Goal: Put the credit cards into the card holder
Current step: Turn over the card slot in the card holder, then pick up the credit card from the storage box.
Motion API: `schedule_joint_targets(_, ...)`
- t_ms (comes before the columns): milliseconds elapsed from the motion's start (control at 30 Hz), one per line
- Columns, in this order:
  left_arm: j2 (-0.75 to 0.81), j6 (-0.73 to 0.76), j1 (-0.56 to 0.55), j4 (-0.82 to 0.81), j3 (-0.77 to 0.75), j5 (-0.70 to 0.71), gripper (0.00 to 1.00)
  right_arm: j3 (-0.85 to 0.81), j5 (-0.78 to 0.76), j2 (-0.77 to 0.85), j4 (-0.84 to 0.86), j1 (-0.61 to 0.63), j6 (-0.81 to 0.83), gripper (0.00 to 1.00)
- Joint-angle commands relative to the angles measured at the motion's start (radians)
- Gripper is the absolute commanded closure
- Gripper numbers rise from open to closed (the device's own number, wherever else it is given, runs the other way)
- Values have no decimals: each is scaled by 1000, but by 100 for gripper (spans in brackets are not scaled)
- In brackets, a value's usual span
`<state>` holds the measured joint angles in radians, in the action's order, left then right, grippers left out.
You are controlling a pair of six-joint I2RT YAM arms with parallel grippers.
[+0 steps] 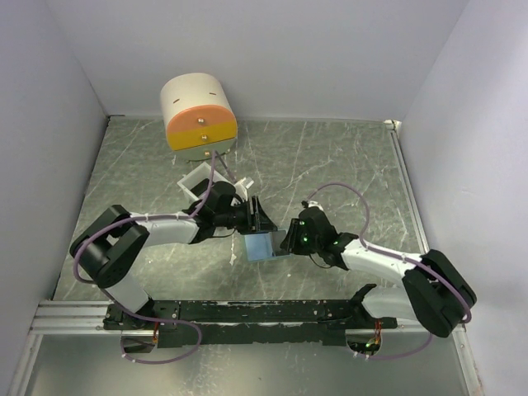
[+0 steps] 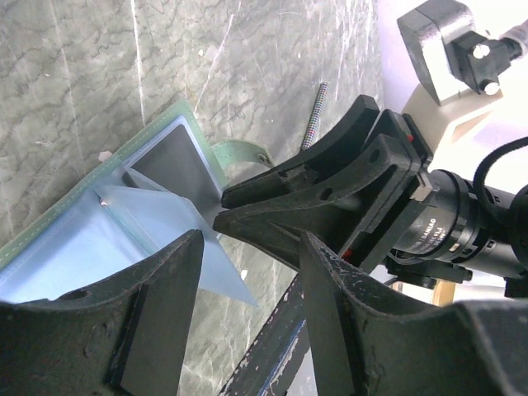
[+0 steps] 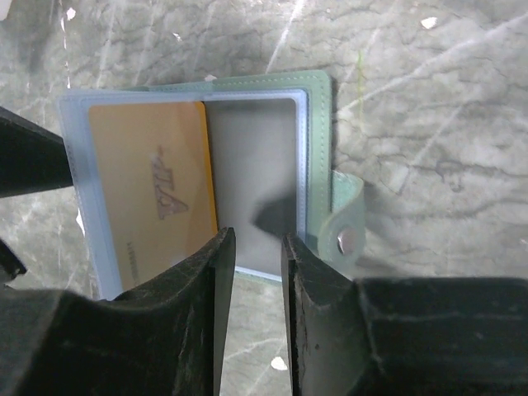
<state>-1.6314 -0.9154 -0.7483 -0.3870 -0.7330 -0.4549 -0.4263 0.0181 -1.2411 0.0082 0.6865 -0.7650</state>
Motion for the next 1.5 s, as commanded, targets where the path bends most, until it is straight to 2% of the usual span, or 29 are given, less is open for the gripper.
schedule_joint_targets(0, -20, -3, 2, -65, -33, -32, 39, -36, -57, 78, -111, 1, 13, 69)
schedule_joint_targets(400, -95, -18, 2, -114, -62, -51, 40, -77, -135, 279, -286, 1, 12, 60)
schedule_joint_targets(633, -133, -13, 3, -114, -82, -58, 40, -75, -152, 359, -312, 1, 3, 57)
schedule_joint_targets(767, -87, -8, 2, -110, -57, -30, 41, -74, -144, 363, -313, 1, 9, 56)
schedule_joint_targets(933, 20, 81, 1, 78, -91, 60, 41, -76, -124, 341, -290, 1, 14, 53)
schedule_joint_targets(1100, 109, 206, 3, 362, -173, 221, 40, -90, -113, 319, -275, 1, 19, 38)
schedule_joint_targets(1267, 145, 376, 10, 643, -296, 432, 41, -120, -132, 313, -280, 1, 34, 11)
schedule_joint_targets(1400, 148, 491, 56, 825, -378, 576, 41, -134, -133, 310, -270, 1, 42, 3)
schedule_joint_targets(1467, 151, 541, 102, 862, -395, 617, 43, -138, -128, 305, -263, 1, 47, 3)
